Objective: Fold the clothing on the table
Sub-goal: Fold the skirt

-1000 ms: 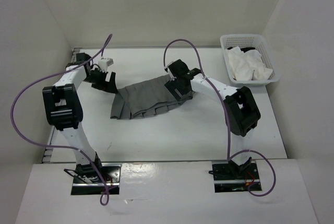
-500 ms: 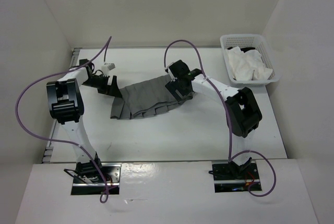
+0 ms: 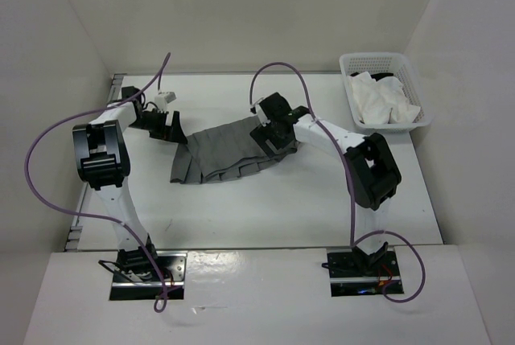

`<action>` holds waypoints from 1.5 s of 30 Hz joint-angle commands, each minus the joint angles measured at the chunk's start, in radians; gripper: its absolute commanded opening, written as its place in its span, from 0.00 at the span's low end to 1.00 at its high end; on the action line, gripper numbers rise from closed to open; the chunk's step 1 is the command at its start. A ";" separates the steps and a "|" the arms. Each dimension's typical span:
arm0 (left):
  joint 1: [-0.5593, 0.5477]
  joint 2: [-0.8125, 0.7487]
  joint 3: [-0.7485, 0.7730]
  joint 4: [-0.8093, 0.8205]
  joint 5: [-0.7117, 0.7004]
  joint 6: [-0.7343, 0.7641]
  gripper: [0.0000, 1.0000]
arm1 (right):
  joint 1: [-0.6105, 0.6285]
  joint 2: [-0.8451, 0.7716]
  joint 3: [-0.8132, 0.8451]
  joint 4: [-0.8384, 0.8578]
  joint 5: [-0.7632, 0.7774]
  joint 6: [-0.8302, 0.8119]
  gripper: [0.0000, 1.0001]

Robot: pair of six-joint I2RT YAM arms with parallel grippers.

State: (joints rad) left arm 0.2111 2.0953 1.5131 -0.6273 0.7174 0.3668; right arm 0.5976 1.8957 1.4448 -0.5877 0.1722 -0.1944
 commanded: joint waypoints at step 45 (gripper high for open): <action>-0.095 0.112 0.025 -0.117 -0.093 0.150 0.82 | 0.004 0.273 0.270 0.169 -0.197 0.174 1.00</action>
State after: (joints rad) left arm 0.1234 2.1437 1.5810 -0.6247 0.6567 0.4610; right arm 0.5976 2.1929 1.6756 -0.4488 -0.0162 -0.0296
